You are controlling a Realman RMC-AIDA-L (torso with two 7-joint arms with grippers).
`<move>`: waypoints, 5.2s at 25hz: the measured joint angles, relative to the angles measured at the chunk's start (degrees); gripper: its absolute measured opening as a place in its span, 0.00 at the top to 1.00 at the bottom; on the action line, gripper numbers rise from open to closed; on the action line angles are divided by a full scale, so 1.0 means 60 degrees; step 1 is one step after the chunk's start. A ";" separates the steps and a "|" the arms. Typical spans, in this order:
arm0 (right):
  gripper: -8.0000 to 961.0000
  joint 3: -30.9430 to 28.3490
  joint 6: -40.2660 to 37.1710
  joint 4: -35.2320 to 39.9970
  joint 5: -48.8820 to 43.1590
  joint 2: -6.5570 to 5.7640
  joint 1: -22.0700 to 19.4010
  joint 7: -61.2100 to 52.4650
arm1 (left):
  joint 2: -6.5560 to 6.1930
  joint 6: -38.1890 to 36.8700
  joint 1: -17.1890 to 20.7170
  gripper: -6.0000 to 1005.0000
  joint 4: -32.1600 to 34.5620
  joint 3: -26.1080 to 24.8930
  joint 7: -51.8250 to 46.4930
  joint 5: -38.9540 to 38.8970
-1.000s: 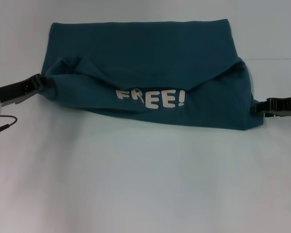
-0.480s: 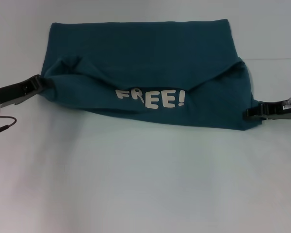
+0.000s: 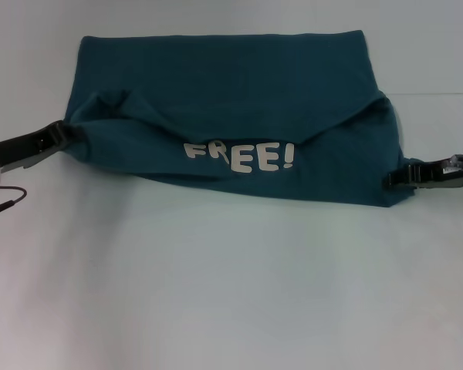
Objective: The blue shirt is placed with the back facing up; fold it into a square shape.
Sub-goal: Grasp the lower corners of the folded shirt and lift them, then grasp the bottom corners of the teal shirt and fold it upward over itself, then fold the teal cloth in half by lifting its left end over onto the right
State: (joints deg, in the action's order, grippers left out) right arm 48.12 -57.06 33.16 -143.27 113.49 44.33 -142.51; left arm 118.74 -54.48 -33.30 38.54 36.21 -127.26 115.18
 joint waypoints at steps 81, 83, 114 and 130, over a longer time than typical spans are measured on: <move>0.86 -0.4117 -0.1722 0.0600 0.2120 -0.0368 -0.1026 0.1308 | -0.1209 -0.4199 -0.1543 0.98 0.0751 -0.2933 -0.1923 0.4811; 0.86 -0.3655 -0.0898 0.0431 0.2117 -0.0268 -0.0761 0.1281 | -0.1114 -0.3476 -0.1682 0.98 0.0611 -0.2671 -0.2006 0.4816; 0.79 -0.0530 0.3828 -0.0713 0.1545 0.0047 0.0866 0.0612 | -0.0409 0.0906 -0.1936 0.98 0.0258 -0.0527 -0.2897 0.4914; 0.69 -0.0728 0.3397 -0.0637 0.0423 -0.0567 0.1251 -0.0053 | -0.0279 0.1150 -0.1874 0.72 0.0276 -0.0609 -0.3412 0.4789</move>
State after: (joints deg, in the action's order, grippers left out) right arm 43.76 -36.67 29.34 -140.73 110.09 51.83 -142.83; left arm 117.06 -47.58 -44.55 40.20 32.55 -147.73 143.92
